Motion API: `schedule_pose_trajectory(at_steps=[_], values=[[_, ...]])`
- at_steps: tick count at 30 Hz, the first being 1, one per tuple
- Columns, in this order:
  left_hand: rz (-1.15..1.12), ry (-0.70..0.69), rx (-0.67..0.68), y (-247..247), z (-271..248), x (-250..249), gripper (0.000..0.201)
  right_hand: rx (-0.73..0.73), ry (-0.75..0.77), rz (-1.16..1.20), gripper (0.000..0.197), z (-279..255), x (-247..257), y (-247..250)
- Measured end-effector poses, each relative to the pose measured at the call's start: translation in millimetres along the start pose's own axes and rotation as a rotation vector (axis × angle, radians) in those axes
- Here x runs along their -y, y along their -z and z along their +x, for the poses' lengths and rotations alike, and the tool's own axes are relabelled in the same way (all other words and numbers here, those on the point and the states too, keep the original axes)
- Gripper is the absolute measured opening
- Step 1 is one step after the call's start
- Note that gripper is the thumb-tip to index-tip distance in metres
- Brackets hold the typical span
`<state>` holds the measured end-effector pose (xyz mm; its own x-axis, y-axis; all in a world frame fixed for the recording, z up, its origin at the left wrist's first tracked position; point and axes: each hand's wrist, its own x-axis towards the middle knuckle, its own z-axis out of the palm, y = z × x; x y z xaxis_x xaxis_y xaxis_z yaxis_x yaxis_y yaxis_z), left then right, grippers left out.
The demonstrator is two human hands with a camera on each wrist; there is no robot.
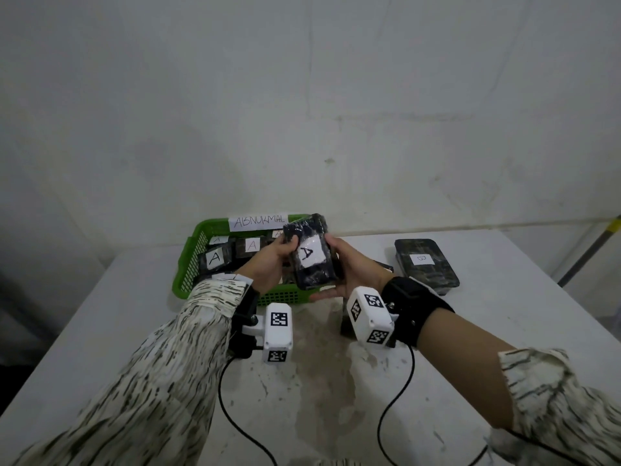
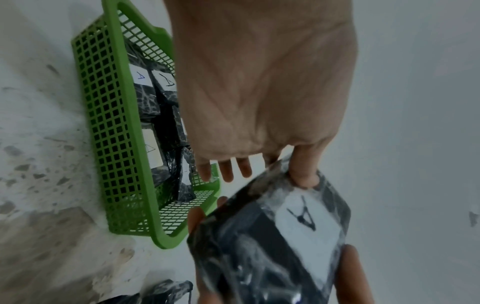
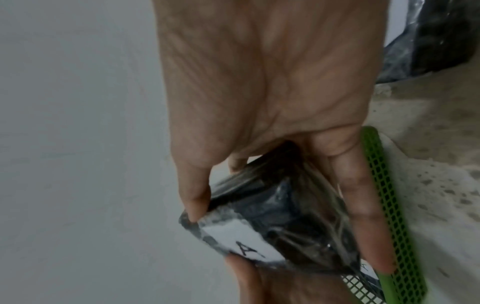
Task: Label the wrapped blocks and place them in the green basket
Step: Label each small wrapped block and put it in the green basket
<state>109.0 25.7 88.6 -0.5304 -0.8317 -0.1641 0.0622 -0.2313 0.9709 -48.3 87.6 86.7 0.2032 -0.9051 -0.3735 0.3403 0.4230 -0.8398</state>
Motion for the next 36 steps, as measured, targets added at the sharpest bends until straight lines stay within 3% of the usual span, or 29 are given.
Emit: schedule_pose_trajectory(at_steps=[4,7,11,16,21,24,27,29,33,36], values=[[0.108,-0.052,-0.138,4,5,-4,0.045,-0.085,0.132,-0.076,0.031,7,-6,-2],[0.071,-0.052,-0.111,1,6,-4,0.034,-0.135,0.175,-0.151,0.032,11,-10,-7],[0.039,-0.063,-0.085,-1,5,-4,0.044,-0.183,0.187,-0.12,0.023,12,-9,-12],[0.085,-0.082,-0.072,3,8,-3,0.051,-0.243,0.215,-0.213,0.028,12,-7,-16],[0.094,-0.112,-0.151,6,11,-6,0.022,-0.144,0.191,-0.142,0.042,10,-11,-20],[0.059,-0.099,-0.155,8,11,-5,0.02,-0.161,0.22,-0.187,0.048,9,-12,-22],[0.062,-0.061,-0.12,9,10,2,0.042,-0.187,0.236,-0.15,0.038,9,-9,-25],[-0.018,-0.029,-0.079,10,10,7,0.054,-0.173,0.218,-0.166,0.041,9,-6,-25],[-0.227,0.097,-0.059,18,11,9,0.052,-0.059,0.276,-0.226,0.057,2,-4,-25],[-0.232,0.199,0.002,22,11,11,0.059,-0.063,0.339,-0.334,0.047,0,-4,-28]])
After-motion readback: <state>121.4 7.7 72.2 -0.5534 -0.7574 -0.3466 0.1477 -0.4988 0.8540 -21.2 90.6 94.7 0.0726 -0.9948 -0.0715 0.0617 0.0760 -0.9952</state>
